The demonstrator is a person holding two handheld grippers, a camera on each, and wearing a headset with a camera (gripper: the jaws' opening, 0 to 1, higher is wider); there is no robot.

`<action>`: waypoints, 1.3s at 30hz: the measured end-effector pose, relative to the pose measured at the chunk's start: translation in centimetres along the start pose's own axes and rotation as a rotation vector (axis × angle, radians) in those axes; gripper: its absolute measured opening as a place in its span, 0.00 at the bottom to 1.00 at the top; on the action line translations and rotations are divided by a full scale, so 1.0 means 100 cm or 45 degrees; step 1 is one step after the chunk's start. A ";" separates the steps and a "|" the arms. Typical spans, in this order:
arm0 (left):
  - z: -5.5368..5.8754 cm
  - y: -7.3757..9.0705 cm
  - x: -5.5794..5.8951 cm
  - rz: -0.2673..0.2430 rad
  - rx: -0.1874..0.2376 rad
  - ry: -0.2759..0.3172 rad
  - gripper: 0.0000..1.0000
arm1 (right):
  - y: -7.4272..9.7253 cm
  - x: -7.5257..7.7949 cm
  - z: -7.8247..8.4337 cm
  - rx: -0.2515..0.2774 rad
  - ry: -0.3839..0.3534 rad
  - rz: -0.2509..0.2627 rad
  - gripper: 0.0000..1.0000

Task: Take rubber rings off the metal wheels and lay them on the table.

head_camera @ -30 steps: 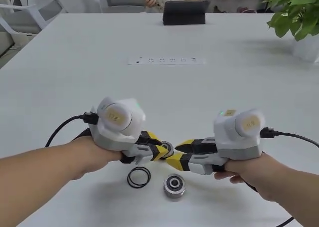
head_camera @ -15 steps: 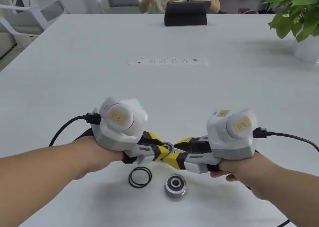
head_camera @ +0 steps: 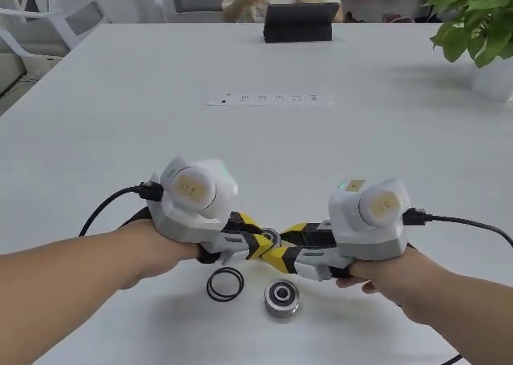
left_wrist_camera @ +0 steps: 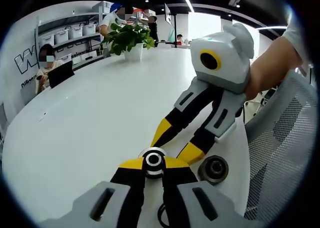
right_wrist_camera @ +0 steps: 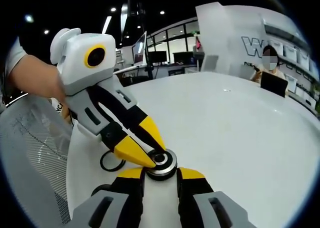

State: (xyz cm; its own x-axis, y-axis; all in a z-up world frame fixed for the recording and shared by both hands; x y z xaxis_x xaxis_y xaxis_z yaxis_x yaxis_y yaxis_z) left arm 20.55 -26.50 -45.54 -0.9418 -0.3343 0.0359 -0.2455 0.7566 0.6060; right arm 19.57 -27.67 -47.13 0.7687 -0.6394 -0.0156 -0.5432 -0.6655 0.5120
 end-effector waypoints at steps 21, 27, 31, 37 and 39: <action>0.000 0.000 -0.001 -0.004 0.002 0.013 0.07 | 0.007 0.000 0.008 -0.043 0.037 -0.006 0.07; -0.001 0.000 -0.001 -0.008 0.001 0.017 0.07 | 0.007 0.001 0.009 -0.045 0.032 0.001 0.04; 0.000 0.000 0.000 -0.011 0.000 0.018 0.07 | 0.008 0.003 0.008 -0.037 -0.007 0.012 0.02; 0.000 0.000 0.000 -0.017 0.000 0.025 0.07 | 0.010 0.005 0.009 -0.017 -0.079 0.028 0.00; 0.000 0.000 0.000 -0.018 0.000 0.025 0.07 | 0.010 0.006 0.009 -0.017 -0.085 0.034 0.00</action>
Point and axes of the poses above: the centre of the closed fingertips' face, and the gripper's own axes: y roughly backward along the fingers, x roughly to its right, z roughly out of its underside, the point moved 1 cm from there along y, roughly backward along the fingers, and after that the axes turned 6 degrees about y, right-handed, at the moved point
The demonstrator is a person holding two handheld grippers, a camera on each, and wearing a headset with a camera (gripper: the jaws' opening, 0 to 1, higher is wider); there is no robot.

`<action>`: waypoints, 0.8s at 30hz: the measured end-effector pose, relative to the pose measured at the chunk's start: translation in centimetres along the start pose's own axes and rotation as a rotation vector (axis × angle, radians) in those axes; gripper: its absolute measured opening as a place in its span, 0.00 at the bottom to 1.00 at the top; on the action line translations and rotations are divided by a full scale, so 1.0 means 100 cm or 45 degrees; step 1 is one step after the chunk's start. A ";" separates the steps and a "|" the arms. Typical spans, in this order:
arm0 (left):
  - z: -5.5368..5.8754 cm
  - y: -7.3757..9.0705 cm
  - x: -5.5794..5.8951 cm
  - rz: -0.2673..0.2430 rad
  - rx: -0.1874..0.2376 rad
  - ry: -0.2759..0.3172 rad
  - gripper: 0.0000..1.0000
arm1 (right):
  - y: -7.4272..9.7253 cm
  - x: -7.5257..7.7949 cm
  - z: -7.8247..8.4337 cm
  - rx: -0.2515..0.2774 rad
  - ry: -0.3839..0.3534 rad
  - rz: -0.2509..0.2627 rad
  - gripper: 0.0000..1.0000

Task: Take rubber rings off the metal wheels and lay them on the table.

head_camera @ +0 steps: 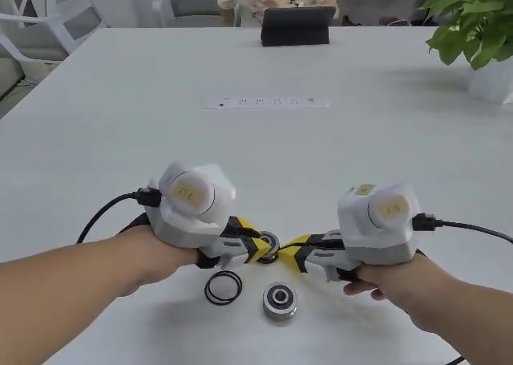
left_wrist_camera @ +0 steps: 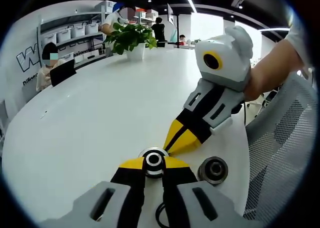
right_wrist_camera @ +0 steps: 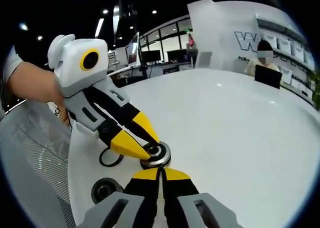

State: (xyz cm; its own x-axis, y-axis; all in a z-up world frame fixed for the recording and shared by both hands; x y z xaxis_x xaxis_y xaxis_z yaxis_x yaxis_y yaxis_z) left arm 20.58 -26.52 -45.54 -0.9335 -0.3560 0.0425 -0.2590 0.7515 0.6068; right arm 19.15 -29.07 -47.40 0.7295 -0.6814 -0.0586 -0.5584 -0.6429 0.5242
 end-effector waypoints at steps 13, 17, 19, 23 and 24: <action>-0.001 0.000 0.000 -0.007 -0.001 0.007 0.07 | 0.003 0.005 -0.003 0.049 -0.172 0.018 0.00; 0.000 -0.001 0.000 -0.009 -0.002 0.007 0.07 | 0.004 0.010 -0.009 0.107 -0.283 0.026 0.00; 0.000 -0.001 0.000 -0.009 -0.003 0.009 0.07 | 0.005 0.010 -0.010 0.110 -0.291 0.026 0.00; 0.000 0.000 0.000 -0.010 -0.007 0.013 0.07 | 0.005 0.009 -0.011 0.118 -0.309 0.027 0.00; 0.000 0.000 0.000 -0.010 -0.007 0.013 0.07 | 0.005 0.009 -0.011 0.124 -0.321 0.024 0.00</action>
Point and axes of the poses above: the centre of the closed fingertips' face, and the gripper's own axes: y roughly backward along the fingers, x roughly to its right, z roughly out of its underside, the point moved 1 cm from there along y, roughly backward along the fingers, and after that the axes turned 6 degrees about y, right-handed, at the moved point
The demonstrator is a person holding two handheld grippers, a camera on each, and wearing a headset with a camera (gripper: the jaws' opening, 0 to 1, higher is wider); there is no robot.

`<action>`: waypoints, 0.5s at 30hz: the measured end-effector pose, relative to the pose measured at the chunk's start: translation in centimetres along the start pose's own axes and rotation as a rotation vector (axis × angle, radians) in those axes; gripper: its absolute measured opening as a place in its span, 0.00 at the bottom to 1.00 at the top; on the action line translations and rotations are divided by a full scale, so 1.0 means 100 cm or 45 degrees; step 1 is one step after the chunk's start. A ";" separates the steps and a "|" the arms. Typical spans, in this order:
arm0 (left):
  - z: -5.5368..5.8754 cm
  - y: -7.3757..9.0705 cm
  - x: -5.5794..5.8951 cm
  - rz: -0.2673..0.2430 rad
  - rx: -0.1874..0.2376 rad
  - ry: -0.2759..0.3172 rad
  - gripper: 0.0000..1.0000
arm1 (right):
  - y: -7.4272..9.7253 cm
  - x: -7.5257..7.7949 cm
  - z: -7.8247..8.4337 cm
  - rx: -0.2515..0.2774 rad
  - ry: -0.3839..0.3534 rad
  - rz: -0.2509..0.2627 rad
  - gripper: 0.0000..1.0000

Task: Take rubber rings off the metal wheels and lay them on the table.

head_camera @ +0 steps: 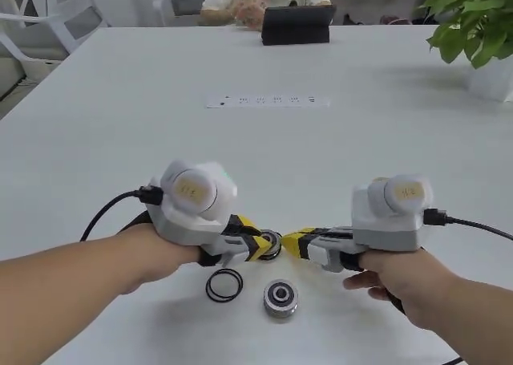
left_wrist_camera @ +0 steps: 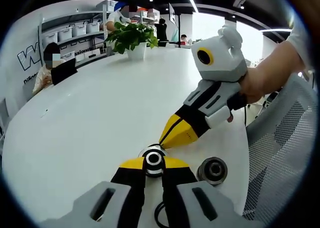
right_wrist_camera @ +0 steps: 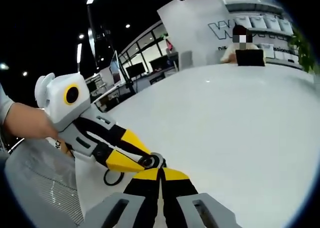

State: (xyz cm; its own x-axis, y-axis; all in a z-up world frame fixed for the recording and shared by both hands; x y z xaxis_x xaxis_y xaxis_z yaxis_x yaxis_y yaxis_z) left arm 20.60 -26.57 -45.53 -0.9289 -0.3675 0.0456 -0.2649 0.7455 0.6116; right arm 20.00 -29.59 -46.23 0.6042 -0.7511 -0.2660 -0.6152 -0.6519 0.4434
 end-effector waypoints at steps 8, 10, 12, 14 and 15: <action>0.000 0.000 0.000 -0.005 0.001 0.002 0.07 | 0.000 -0.003 -0.002 -0.004 0.034 -0.001 0.00; 0.000 0.000 0.000 -0.008 0.001 0.004 0.07 | 0.000 -0.003 -0.002 -0.005 0.026 0.000 0.00; 0.000 0.000 0.000 -0.007 -0.001 0.006 0.06 | 0.000 -0.005 -0.002 -0.003 0.010 0.001 0.00; 0.000 0.000 0.000 -0.008 -0.002 0.007 0.06 | 0.000 -0.004 -0.003 -0.002 0.004 -0.001 0.00; 0.000 0.000 0.000 -0.009 -0.002 0.007 0.06 | 0.000 -0.005 -0.003 -0.001 0.002 -0.001 0.00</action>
Point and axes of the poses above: the centre of the closed fingertips' face, and the gripper's own axes: y roughly backward along the fingers, x roughly to its right, z roughly out of its underside, the point moved 1 cm from there along y, roughly backward along the fingers, and after that the axes turned 6 degrees about y, right-handed, at the moved point
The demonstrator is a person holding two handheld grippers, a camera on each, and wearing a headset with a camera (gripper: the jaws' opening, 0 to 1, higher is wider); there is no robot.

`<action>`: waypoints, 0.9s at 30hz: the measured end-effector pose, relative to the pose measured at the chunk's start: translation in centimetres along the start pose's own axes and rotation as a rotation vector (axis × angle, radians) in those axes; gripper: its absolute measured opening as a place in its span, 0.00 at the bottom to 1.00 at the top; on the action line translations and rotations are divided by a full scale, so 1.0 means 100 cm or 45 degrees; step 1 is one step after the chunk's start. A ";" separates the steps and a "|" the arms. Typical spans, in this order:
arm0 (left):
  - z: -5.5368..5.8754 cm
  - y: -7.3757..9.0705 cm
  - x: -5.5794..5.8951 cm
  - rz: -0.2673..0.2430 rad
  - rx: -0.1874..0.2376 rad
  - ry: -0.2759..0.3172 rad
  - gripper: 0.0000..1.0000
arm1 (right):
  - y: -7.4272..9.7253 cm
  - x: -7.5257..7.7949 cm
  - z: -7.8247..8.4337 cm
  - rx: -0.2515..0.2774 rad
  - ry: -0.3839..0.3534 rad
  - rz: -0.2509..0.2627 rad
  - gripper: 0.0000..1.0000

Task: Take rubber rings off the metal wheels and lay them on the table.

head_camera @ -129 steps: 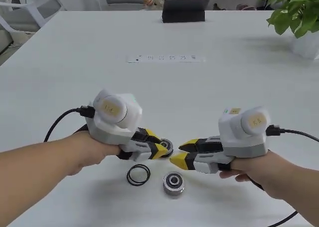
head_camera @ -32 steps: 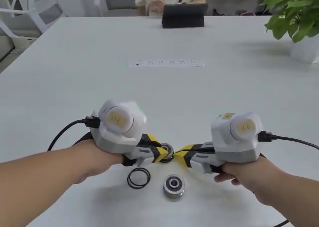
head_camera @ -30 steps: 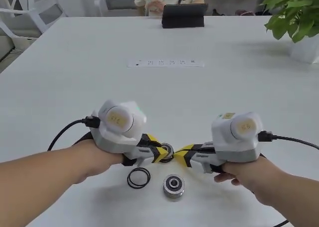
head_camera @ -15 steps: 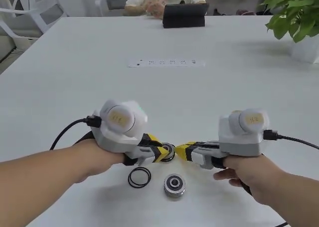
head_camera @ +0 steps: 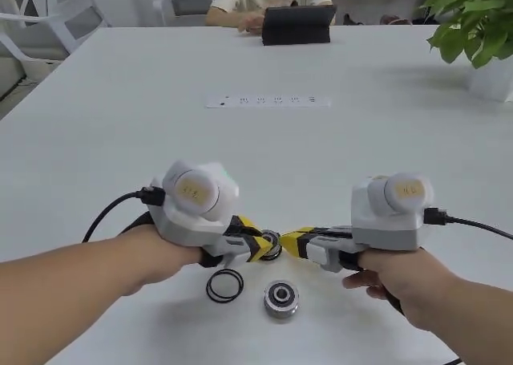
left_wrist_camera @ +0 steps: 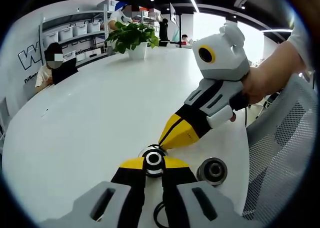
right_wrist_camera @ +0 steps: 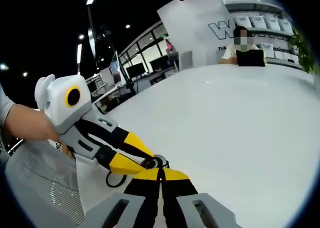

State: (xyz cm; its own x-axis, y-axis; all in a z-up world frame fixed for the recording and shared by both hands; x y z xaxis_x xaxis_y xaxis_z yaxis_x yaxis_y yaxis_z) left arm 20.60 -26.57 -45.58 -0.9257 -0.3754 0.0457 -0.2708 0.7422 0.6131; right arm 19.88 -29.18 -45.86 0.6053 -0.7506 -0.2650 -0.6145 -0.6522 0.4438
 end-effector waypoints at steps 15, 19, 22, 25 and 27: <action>0.000 0.000 0.000 -0.010 -0.005 0.001 0.06 | -0.002 -0.006 -0.002 0.002 0.033 -0.015 0.00; 0.000 0.000 0.001 -0.008 -0.006 0.001 0.06 | -0.004 -0.011 -0.003 -0.003 0.062 -0.029 0.00; 0.000 0.000 0.001 -0.007 -0.006 0.002 0.06 | -0.005 -0.013 -0.004 -0.003 0.071 -0.041 0.00; 0.000 0.001 0.001 -0.008 -0.005 0.002 0.06 | -0.004 -0.018 -0.010 0.040 0.042 -0.085 0.00; 0.000 0.001 0.001 -0.007 -0.005 0.004 0.06 | -0.003 -0.022 -0.016 0.068 0.025 -0.114 0.00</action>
State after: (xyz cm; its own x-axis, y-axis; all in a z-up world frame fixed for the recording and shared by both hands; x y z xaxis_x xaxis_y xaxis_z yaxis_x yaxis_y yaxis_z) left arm 20.47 -26.55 -45.56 -0.9234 -0.3813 0.0448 -0.2749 0.7380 0.6163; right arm 19.52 -27.15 -44.06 0.6685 -0.6873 -0.2842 -0.5835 -0.7216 0.3725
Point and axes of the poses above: the centre of the closed fingertips' face, and the gripper's own axes: y roughly backward along the fingers, x roughly to its right, z roughly out of its underside, the point moved 1 cm from there along y, roughly backward along the fingers, and after that the axes turned 6 degrees about y, right-handed, at the moved point
